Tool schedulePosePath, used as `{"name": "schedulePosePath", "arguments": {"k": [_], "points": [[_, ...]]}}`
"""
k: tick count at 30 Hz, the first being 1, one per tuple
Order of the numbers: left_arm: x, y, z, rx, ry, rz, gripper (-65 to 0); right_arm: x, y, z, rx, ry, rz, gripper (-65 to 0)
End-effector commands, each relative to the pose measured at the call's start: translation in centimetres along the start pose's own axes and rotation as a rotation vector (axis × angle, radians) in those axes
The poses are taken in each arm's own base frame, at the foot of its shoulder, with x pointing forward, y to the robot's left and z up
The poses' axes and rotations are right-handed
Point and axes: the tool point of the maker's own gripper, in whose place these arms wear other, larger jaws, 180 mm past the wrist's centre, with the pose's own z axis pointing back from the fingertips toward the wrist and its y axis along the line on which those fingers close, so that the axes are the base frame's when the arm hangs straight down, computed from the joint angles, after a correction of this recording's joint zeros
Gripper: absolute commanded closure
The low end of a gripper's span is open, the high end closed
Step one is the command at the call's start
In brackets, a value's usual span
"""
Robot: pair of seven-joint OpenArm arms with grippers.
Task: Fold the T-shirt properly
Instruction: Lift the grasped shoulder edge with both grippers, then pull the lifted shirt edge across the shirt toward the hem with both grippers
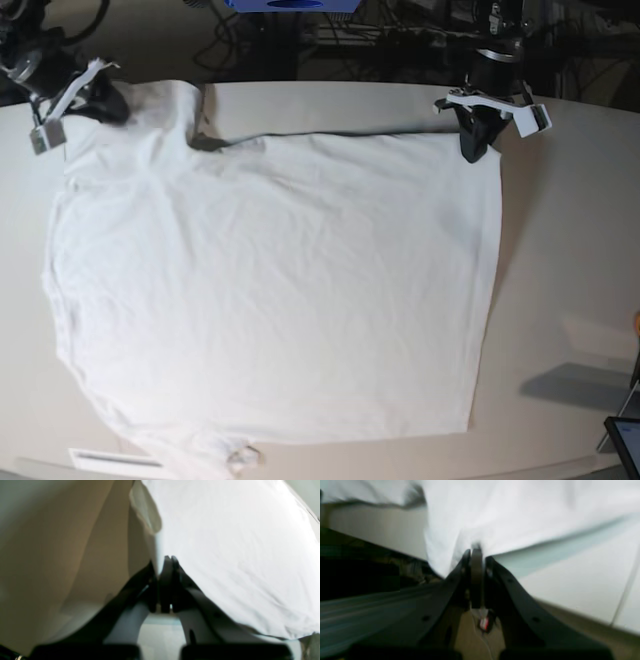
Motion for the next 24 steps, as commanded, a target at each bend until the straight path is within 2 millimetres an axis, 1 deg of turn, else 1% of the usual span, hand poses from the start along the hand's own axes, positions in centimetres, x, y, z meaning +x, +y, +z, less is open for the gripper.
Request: {"name": "schedulePosePath", "arguments": {"k": [1, 4, 6, 9, 12, 14, 19, 24], "points": [[1.1, -0.6, 0.3, -0.021, -0.038, -0.002, 0.0, 1.9, 0.6, 0.6, 0.036, -0.062, 0.034, -0.1], [2.1, -1.6, 0.4, -0.046, -0.065, -0.001, 0.0, 4.0, 1.0, 1.2, 0.092, -0.115, 0.041, -0.1], [2.8, -2.0, 0.3, -0.048, -0.084, 0.002, 0.0, 5.1, 0.8, 1.3, 0.095, -0.141, -0.020, -0.1], [3.3, -1.3, 0.1, -0.007, -0.099, 0.007, 0.0, 6.6, 1.0, 1.1, 0.117, -0.177, -0.076, -0.1], [4.0, -0.8, -0.4, 0.030, -0.121, 0.011, 0.0, 7.9, 0.8, 0.7, 0.123, -0.178, -0.088, -0.1], [4.4, -0.8, -0.7, 0.035, -0.135, 0.051, 0.0, 8.6, 0.3, 0.2, 0.127, -0.175, -0.116, -0.1], [5.6, -0.9, -1.9, 0.023, -0.155, 0.222, 0.0, 10.2, -0.7, -0.6, 0.141, -0.195, -0.154, -0.1], [7.2, -1.2, -2.8, 0.016, -0.190, 0.224, 0.0, 11.3, -2.1, -1.8, 0.162, -0.217, -0.212, -0.1]]}}
